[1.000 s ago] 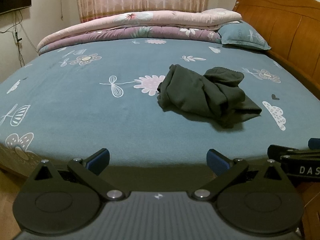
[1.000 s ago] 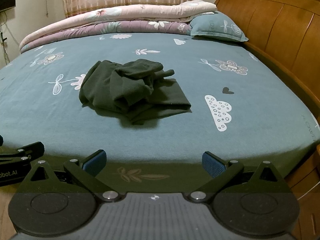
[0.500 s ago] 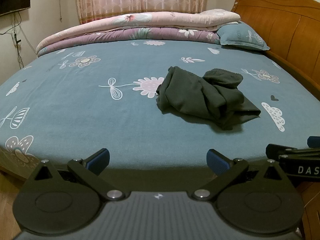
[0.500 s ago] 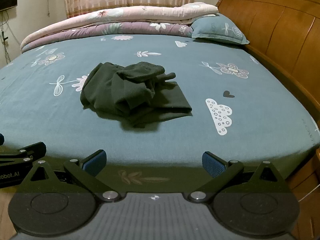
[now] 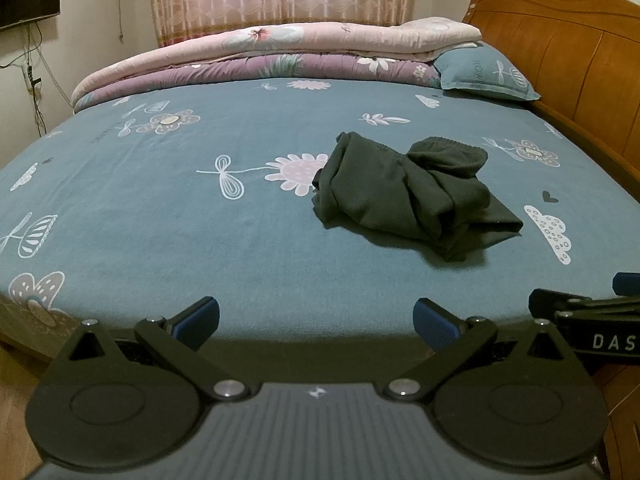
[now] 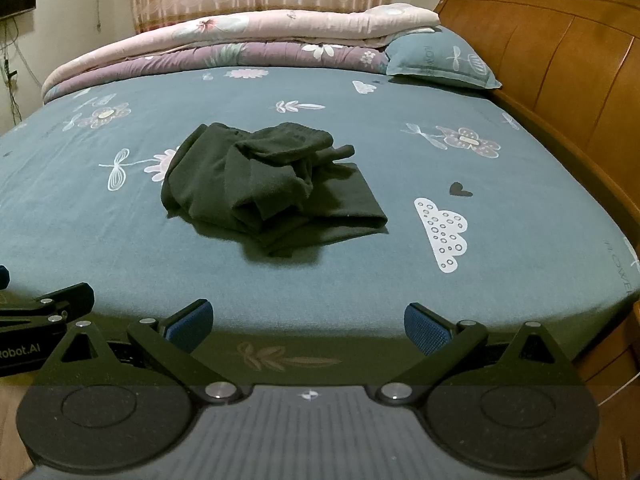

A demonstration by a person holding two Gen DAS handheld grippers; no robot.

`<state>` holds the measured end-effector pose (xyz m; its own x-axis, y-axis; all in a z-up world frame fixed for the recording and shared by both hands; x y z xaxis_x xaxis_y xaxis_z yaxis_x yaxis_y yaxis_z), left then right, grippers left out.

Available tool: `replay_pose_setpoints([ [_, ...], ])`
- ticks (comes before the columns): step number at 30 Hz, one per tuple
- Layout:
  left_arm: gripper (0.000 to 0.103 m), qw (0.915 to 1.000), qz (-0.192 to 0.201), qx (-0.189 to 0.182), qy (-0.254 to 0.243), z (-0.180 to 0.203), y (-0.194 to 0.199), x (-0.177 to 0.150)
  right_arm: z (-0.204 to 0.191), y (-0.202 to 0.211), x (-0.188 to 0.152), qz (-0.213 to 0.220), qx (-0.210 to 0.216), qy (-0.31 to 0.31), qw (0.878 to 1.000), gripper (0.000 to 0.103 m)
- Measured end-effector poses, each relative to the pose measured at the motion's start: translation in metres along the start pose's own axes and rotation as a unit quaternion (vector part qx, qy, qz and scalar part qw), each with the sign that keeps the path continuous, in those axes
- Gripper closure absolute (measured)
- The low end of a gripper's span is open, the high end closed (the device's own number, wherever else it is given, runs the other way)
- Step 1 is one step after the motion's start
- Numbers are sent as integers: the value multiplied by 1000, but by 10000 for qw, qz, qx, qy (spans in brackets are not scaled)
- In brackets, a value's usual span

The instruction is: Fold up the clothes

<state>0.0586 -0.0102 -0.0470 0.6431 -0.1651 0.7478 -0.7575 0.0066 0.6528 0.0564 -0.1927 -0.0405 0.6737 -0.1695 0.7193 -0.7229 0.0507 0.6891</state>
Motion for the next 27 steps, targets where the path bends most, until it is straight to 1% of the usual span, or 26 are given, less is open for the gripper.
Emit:
replay_pose_setpoints([
  [15, 1, 10000, -86, -17, -2, -1, -13, 1, 0, -15, 0, -123, -30, -9, 9999, 0],
  [27, 1, 9998, -170, 21, 30, -3, -28, 6, -2, -36, 2, -294, -1, -18, 9996, 0],
])
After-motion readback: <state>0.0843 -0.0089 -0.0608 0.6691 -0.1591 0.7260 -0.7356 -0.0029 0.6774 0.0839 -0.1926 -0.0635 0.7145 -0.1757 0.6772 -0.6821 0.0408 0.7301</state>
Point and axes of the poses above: each gripper's, at about its wrist camera, not at the fingertips, and y roughly against the way its jaws point, z to its right, x to its top, the point moved 7 cm from there along -y, roughly the way its jaws point, and after that the axes turned 9 degrees about -y, right-handed, at the moved point
